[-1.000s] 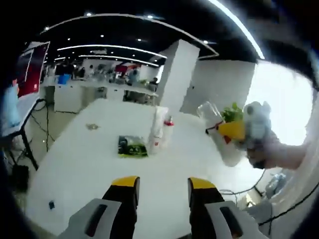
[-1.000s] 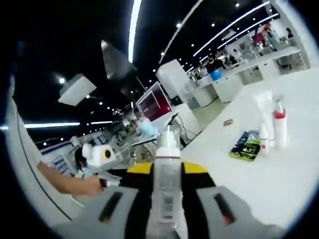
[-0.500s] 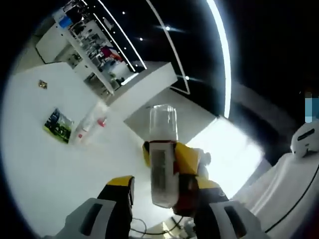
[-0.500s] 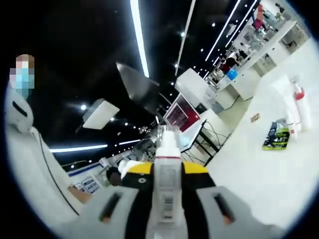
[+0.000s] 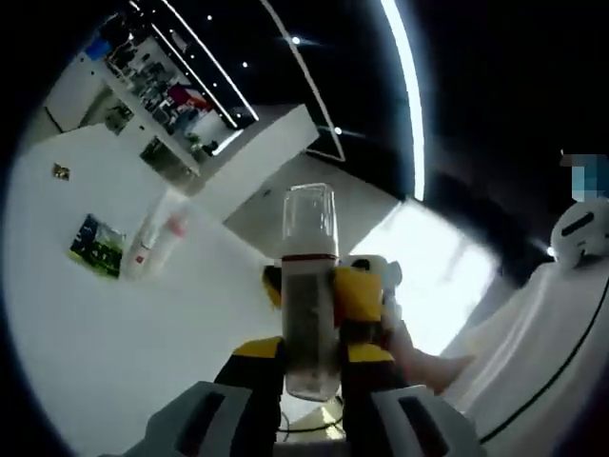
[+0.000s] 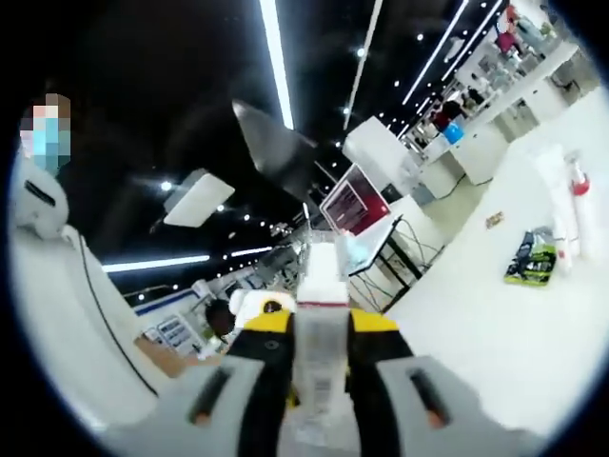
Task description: Arrange the skincare products in the storage area until every visible bottle or jar stands upright without overlapping.
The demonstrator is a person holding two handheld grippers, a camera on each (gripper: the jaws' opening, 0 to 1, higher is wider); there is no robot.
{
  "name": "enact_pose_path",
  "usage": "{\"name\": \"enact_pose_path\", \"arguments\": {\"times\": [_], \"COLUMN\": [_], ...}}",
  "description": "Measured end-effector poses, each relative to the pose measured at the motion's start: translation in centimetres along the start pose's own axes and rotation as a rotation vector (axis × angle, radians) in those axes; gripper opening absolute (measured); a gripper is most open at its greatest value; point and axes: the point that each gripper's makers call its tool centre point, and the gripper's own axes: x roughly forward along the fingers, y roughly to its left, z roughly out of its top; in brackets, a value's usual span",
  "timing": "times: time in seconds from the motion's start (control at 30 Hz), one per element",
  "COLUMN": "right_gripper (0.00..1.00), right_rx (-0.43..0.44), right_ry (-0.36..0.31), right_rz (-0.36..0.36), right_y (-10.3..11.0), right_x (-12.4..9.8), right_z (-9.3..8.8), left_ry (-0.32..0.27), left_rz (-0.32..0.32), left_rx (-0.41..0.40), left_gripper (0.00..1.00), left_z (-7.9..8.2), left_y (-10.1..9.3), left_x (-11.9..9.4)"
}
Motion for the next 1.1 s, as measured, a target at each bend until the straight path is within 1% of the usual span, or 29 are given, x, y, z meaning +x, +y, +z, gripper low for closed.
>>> {"name": "enact_pose_path", "arguments": {"times": [0.03, 0.07, 0.1, 0.13, 0.17, 0.2, 0.23, 0.3, 0.37, 0.4, 0.47, 0.5, 0.53, 0.57, 0.63, 0.67, 0.7, 0.77, 0.83, 0.87, 0.93, 0.97, 1.03, 1.07, 1.1], "right_gripper": [0.23, 0.23, 0.23, 0.25, 0.26, 0.27, 0.28, 0.28, 0.28, 0.28, 0.29, 0.29, 0.29, 0.29, 0.29, 0.29, 0.28, 0.28, 0.26, 0.25, 0.24, 0.23, 0.22, 0.21, 0.20], "right_rx": [-0.025, -0.034, -0.062, -0.088, -0.116, -0.160, -0.186, -0.218, -0.266, -0.276, -0.291, -0.301, -0.322, -0.341, -0.370, -0.381, -0.381, -0.389, -0.372, -0.383, -0.390, -0.375, -0.374, -0.348, -0.312], "right_ry": [0.039, 0.052, 0.093, 0.135, 0.160, 0.194, 0.206, 0.260, 0.297, 0.316, 0.342, 0.368, 0.413, 0.442, 0.482, 0.515, 0.518, 0.565, 0.623, 0.653, 0.676, 0.686, 0.698, 0.711, 0.732], "right_rz": [-0.006, -0.007, -0.014, -0.026, -0.031, -0.036, -0.038, -0.037, -0.043, -0.039, -0.028, -0.021, -0.015, -0.013, -0.004, 0.006, 0.008, 0.040, 0.043, 0.039, 0.047, 0.046, 0.050, 0.047, 0.029], "right_y": [0.0, 0.0, -0.1, -0.2, -0.1, -0.1, -0.2, -0.2, -0.5, -0.4, -0.4, -0.3, -0.4, -0.5, -0.5, -0.4, -0.4, -0.1, -0.2, -0.4, -0.3, -0.2, 0.1, 0.3, 0.3], "right_x": [0.0, -0.1, -0.2, -0.3, -0.5, -0.7, -0.8, -1.3, -1.7, -1.9, -2.2, -2.5, -2.7, -2.9, -3.1, -3.3, -3.3, -3.4, -3.9, -4.0, -4.0, -4.1, -4.1, -4.2, -4.4], "right_z": [-0.3, -0.4, -0.6, -0.8, -0.9, -1.0, -0.9, -1.0, -0.8, -0.8, -0.5, -0.6, -0.9, -1.1, -1.3, -1.6, -1.5, -1.9, -2.6, -2.9, -3.3, -3.5, -3.5, -3.7, -4.0], "left_ry": [0.019, 0.032, 0.043, 0.060, 0.071, 0.088, 0.100, 0.121, 0.152, 0.185, 0.218, 0.225, 0.233, 0.236, 0.254, 0.275, 0.287, 0.327, 0.334, 0.347, 0.355, 0.361, 0.362, 0.366, 0.369], "left_rz": [0.011, 0.015, 0.020, 0.031, 0.034, 0.037, 0.048, 0.051, 0.057, 0.061, 0.061, 0.060, 0.058, 0.055, 0.053, 0.053, 0.051, 0.050, 0.045, 0.042, 0.039, 0.038, 0.037, 0.038, 0.039], "left_rx": [0.035, 0.053, 0.073, 0.090, 0.095, 0.102, 0.125, 0.139, 0.168, 0.202, 0.224, 0.230, 0.232, 0.240, 0.257, 0.274, 0.287, 0.325, 0.344, 0.359, 0.372, 0.374, 0.384, 0.393, 0.398], "left_gripper": [0.22, 0.22, 0.22, 0.22, 0.22, 0.22, 0.22, 0.22, 0.22, 0.22, 0.22, 0.22, 0.22, 0.22, 0.22, 0.22, 0.22, 0.22, 0.22, 0.22, 0.22, 0.22, 0.22, 0.22, 0.22], "left_z": [-0.2, -0.4, -0.5, -0.7, -0.9, -1.2, -1.4, -1.7, -2.3, -2.8, -3.5, -3.7, -3.9, -4.0, -4.4, -4.9, -5.1, -5.8, -6.1, -6.3, -6.4, -6.6, -6.8, -7.0, -7.1], "left_y": [0.2, 0.2, 0.3, 0.5, 0.5, 0.8, 1.0, 1.1, 1.2, 1.4, 1.6, 1.5, 1.6, 1.5, 1.6, 1.7, 1.7, 1.7, 1.7, 1.5, 1.5, 1.5, 1.5, 1.5, 1.5], "left_x": [-0.1, -0.1, -0.2, -0.2, -0.2, -0.3, -0.4, -0.5, -0.6, -0.8, -0.8, -0.8, -0.9, -0.9, -1.0, -1.0, -1.1, -1.1, -1.1, -1.1, -1.1, -1.1, -1.1, -1.2, -1.1]}}
